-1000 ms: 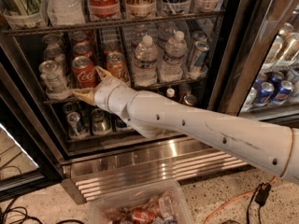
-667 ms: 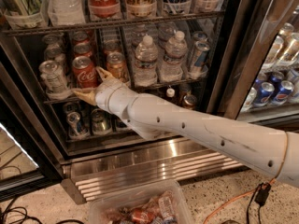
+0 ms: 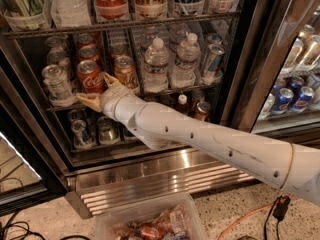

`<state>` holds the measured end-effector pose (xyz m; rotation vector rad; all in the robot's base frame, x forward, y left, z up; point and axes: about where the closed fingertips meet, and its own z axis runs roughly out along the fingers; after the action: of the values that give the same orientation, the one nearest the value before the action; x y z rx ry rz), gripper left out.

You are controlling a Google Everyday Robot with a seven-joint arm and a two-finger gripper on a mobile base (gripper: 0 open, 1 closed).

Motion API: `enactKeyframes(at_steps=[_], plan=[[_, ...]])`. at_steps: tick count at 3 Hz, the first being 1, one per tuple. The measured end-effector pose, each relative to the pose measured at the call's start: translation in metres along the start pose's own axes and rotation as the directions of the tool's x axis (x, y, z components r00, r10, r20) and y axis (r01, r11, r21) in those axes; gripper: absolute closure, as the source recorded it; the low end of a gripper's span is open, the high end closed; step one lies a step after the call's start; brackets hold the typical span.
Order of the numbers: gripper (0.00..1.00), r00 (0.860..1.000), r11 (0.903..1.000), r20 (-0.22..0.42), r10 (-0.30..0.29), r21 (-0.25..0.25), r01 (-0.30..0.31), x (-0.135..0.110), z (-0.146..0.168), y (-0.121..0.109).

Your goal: Pick coke can from middle shelf of fridge

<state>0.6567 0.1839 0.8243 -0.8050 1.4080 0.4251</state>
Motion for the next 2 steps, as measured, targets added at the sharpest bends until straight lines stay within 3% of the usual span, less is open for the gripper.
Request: enactKeyframes(at_steps=[1, 2], plan=[[0.33, 1.0, 0.9999, 0.009, -0.016, -0.005, 0.016, -0.0069, 0.0067, -0.0043], [0.49, 0.999, 0.9992, 0.001, -0.038, -0.011, 0.038, -0.0125, 0.0076, -0.0082]])
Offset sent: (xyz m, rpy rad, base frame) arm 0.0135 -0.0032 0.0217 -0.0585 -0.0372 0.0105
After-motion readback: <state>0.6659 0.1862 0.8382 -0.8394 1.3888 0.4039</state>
